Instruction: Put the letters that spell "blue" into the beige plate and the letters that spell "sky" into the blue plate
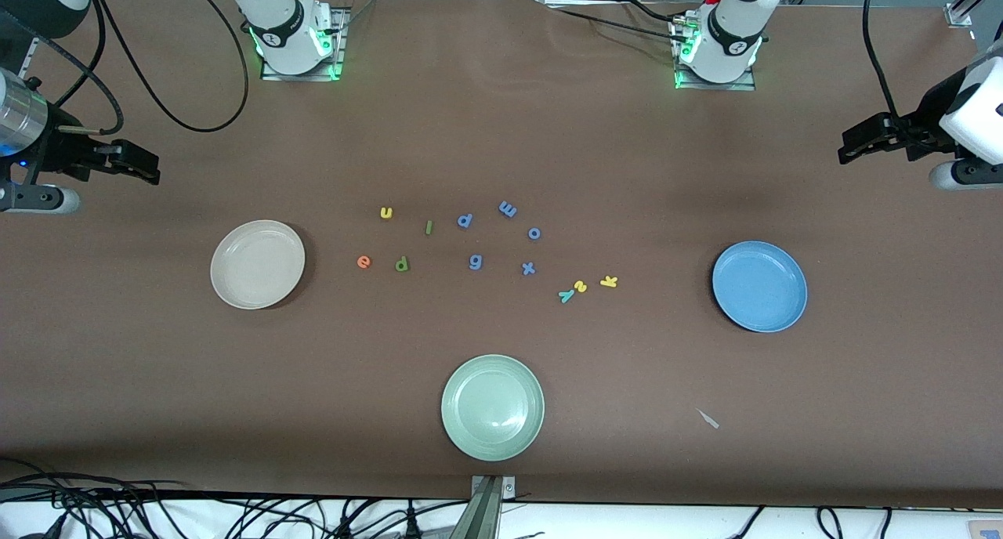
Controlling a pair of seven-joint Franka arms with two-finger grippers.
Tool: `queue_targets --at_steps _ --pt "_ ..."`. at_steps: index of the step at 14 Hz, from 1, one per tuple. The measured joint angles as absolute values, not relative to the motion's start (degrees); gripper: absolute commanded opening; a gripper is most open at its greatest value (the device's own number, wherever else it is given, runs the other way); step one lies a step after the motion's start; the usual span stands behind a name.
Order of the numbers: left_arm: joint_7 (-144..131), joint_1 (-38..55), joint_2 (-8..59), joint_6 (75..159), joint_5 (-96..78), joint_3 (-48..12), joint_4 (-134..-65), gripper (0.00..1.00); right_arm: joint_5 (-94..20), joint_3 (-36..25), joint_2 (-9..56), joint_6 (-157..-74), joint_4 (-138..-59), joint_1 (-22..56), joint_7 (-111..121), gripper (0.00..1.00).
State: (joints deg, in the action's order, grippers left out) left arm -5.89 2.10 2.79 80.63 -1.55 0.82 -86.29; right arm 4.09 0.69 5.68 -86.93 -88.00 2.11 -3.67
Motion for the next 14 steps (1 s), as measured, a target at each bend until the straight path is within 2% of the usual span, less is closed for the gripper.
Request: queue_targets --at_steps 14 --pt "-5.9 2.0 2.8 80.6 -1.6 0.8 -86.3 1.00 1.7 0.7 5.7 -87.0 -88.0 2.1 -3.6 1.00"
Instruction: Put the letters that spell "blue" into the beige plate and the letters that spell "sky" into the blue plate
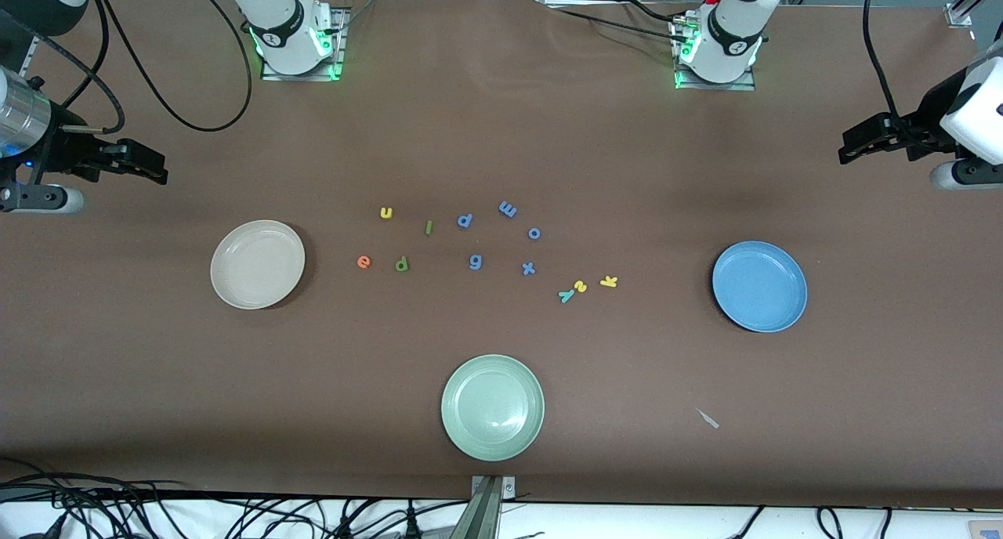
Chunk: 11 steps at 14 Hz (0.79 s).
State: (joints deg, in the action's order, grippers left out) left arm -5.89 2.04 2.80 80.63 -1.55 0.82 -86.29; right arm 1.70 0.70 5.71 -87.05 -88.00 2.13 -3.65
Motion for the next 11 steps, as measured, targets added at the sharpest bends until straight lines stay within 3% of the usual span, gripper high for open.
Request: queue_targets --at_steps 11 --pt "-5.9 1.0 2.9 83.2 -1.6 0.8 -86.4 1.00 1.6 0.7 5.7 -87.1 -88.0 2.1 -3.6 1.00"
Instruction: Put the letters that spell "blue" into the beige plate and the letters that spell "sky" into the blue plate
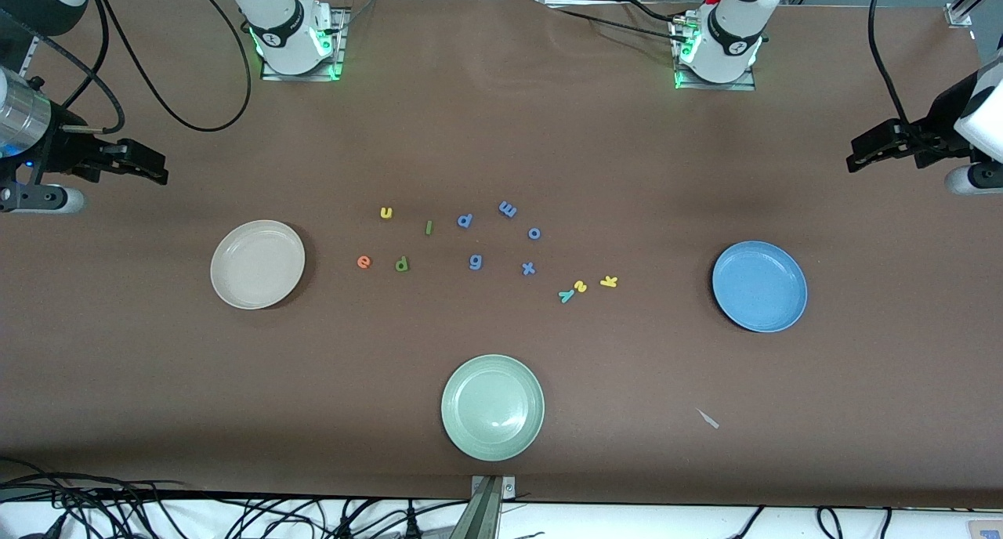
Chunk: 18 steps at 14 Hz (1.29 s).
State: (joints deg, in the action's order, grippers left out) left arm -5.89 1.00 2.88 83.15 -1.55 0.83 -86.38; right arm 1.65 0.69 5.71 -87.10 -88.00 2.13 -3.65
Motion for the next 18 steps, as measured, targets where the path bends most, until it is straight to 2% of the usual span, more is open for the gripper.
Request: queue_targets --at_steps 7,18 --pt "-5.9 -0.6 0.1 87.4 -1.6 0.6 -91.7 1.00 1.6 0.7 5.7 -87.1 -88.0 2.1 -3.6 1.00" --pt "-5.9 -0.6 -0.3 87.5 -1.6 0.6 -92.1 1.00 1.6 0.7 5.7 -87.1 -88.0 2.1 -3.6 1.00"
